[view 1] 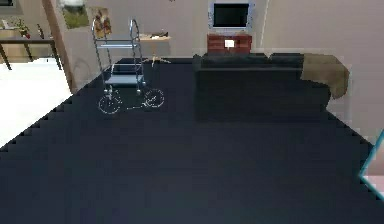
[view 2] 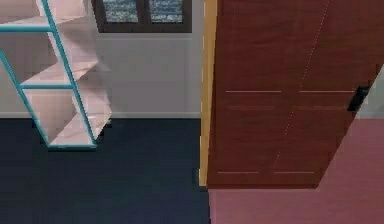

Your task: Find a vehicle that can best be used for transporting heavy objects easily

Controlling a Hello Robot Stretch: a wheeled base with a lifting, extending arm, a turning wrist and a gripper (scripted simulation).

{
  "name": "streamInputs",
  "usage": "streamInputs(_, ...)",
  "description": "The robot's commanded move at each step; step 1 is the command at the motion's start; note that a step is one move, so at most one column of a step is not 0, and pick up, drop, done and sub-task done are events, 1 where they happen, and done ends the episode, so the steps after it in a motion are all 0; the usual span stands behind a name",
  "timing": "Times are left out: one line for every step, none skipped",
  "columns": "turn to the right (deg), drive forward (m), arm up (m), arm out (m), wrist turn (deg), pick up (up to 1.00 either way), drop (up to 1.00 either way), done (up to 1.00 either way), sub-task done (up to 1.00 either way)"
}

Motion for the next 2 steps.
streamInputs(-33.0,0.00,0.00,0.00,0.0,0.00,0.00,0.00,0.00)
streamInputs(0.0,1.00,0.00,0.00,0.0,0.00,0.00,0.00,0.00)
